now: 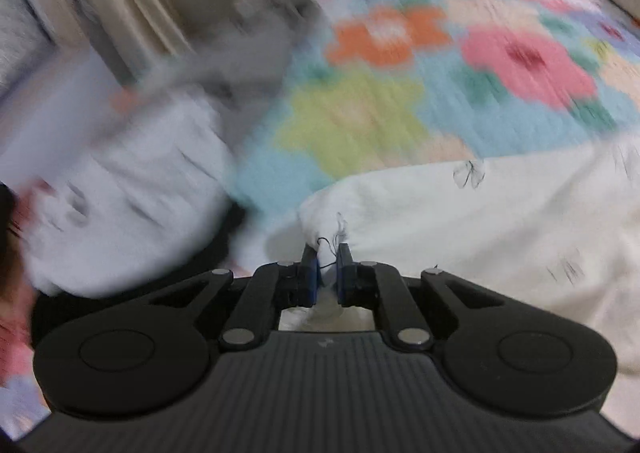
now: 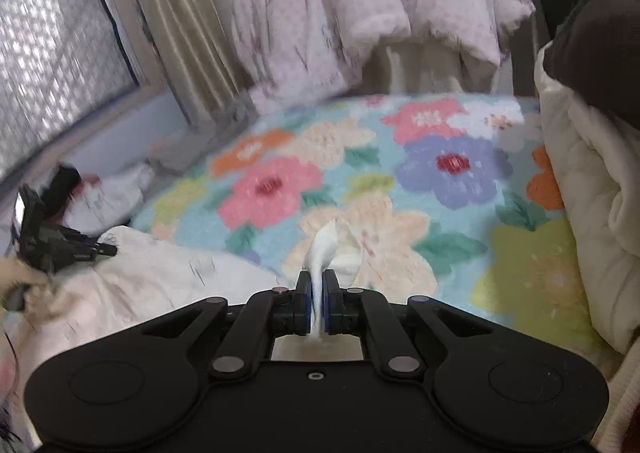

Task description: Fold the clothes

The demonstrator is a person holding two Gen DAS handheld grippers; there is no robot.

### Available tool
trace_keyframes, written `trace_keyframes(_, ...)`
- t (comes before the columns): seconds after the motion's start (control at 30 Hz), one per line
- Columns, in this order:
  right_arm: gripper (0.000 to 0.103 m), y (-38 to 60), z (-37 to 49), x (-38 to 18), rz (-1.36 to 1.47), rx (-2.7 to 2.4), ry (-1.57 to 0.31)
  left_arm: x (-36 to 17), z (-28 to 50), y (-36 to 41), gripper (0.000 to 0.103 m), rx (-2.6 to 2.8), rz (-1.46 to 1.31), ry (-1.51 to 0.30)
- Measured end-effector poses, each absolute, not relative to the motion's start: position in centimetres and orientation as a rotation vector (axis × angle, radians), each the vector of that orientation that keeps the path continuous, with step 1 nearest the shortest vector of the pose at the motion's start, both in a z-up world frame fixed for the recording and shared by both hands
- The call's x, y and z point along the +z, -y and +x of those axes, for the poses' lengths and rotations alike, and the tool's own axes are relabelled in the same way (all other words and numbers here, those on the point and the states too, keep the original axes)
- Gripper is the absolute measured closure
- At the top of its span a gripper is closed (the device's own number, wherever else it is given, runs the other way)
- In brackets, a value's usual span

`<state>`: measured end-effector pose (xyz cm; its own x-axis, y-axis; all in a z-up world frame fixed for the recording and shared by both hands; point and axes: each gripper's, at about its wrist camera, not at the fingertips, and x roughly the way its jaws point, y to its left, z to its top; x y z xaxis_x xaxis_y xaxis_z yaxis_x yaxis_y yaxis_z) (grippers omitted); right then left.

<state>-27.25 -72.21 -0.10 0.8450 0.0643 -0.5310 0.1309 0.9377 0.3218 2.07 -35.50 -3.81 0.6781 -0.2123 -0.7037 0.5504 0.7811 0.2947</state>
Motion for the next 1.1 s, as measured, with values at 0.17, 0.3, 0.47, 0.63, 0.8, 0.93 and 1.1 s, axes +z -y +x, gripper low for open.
trace_keyframes(0.17, 0.095, 72.9, -27.4, 0.5, 0.384, -0.08, -0.434, -1.0, 6.1, 31.3, 0.095, -0.258, 0.251, -0.631)
trace_keyframes(0.3, 0.091, 73.4, -25.0, -1.7, 0.316, -0.188, -0.49, -3.3, 8.6, 30.6, 0.093, -0.141, 0.253, -0.656)
trace_keyframes(0.47, 0.088, 74.6, -24.1, -4.2, 0.332, -0.238, -0.606, -5.3, 9.1, 30.8, 0.09, -0.134, 0.225, -0.707)
trace_keyframes(0.63, 0.061, 77.8, -24.7, -6.0, 0.683, -0.124, -0.628, -4.5, 6.9, 32.1, 0.066, -0.202, 0.316, -0.681)
trace_keyframes(0.8, 0.048, 76.9, -22.0, -6.4, 0.652, -0.081, -0.673, -2.0, 2.6, 32.9, 0.062, -0.34, 0.249, -0.672)
trace_keyframes(0.93, 0.047, 76.6, -18.1, -6.8, 0.572, -0.038, -0.734, -1.9, -1.5, 34.5, 0.062, -0.455, 0.259, -0.699)
trace_keyframes(1.1, 0.08, 73.9, -14.3, -7.7, 0.381, 0.065, -0.786, -3.4, -4.7, 35.4, 0.062, -0.512, 0.316, -0.751)
